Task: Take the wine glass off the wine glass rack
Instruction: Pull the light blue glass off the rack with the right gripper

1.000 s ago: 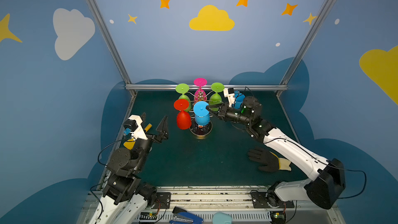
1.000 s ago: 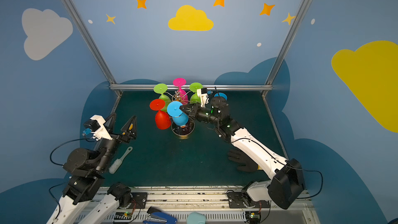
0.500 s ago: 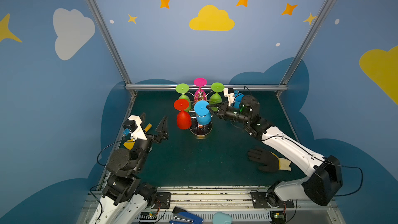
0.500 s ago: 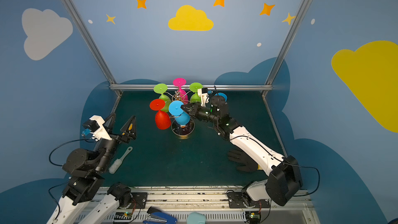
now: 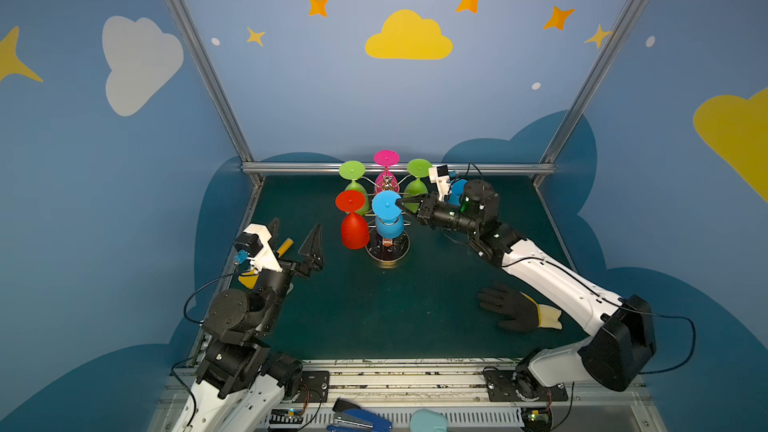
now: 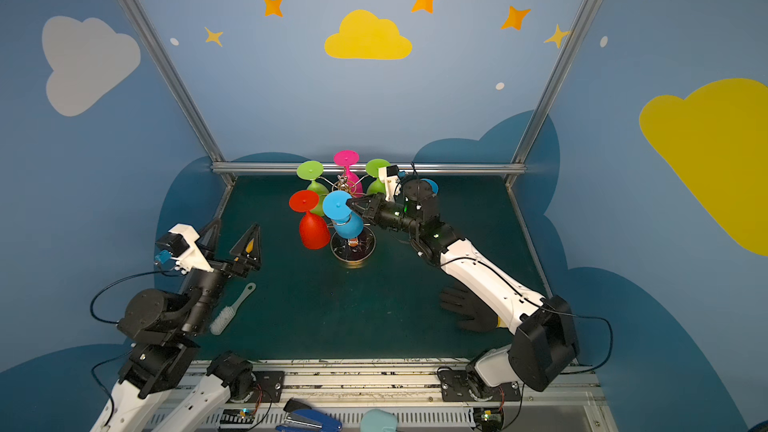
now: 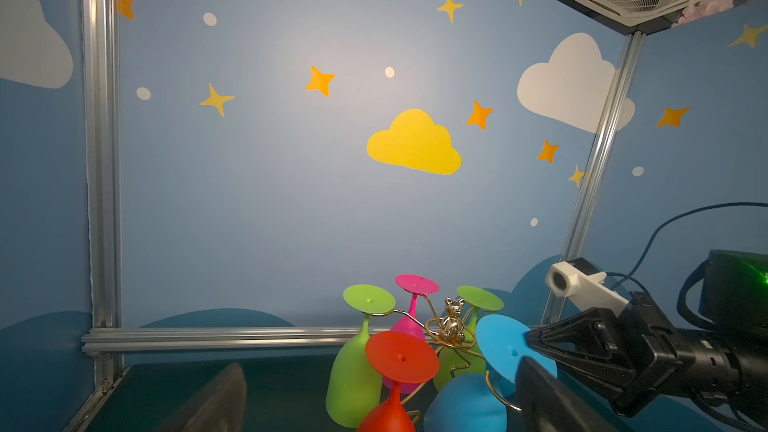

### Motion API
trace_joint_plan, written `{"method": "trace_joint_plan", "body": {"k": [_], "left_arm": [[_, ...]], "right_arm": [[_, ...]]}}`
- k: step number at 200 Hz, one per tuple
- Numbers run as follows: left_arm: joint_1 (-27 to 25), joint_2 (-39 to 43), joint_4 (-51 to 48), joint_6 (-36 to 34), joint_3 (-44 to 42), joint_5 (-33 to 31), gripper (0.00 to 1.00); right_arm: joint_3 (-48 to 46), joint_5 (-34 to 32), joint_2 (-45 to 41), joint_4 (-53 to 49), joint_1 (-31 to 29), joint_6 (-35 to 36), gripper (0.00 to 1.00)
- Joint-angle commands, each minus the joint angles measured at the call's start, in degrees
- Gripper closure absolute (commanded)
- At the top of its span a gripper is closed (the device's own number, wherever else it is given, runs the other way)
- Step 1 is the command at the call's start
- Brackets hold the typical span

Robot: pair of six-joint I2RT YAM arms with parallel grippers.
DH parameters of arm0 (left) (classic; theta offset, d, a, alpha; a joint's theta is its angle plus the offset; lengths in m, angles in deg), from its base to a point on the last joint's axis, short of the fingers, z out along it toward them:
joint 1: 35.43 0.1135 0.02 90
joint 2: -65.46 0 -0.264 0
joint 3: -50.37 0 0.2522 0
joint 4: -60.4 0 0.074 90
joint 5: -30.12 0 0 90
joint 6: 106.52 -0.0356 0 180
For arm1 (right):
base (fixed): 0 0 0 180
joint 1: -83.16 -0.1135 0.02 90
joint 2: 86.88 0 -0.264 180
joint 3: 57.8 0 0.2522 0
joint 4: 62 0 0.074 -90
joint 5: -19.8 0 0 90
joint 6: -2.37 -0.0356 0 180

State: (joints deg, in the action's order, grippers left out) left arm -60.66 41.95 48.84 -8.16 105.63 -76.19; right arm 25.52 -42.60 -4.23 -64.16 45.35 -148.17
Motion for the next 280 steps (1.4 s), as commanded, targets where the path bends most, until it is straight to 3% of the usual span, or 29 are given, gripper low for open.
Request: {"method": "trace_joint_plan", "body": {"k": [1,180,280], "left_arm": [[0.2,0.6,0.6,0.2,-0.3,-0.2,0.0],[0.2,0.8,0.6,0.1,-0.3,-0.3,0.0],[0.2,0.8,0.6,0.1,-0.4,-0.2,0.01]], "right_arm": [[2.9,-0.7,1.3,2.5,0.4,0.1,1.0],[6.0,2.8,4.0,-0.1,-2.2,2.2,1.0],[4.2,4.5,-0.3,-8.8,-4.8,8.5,1.0]]}}
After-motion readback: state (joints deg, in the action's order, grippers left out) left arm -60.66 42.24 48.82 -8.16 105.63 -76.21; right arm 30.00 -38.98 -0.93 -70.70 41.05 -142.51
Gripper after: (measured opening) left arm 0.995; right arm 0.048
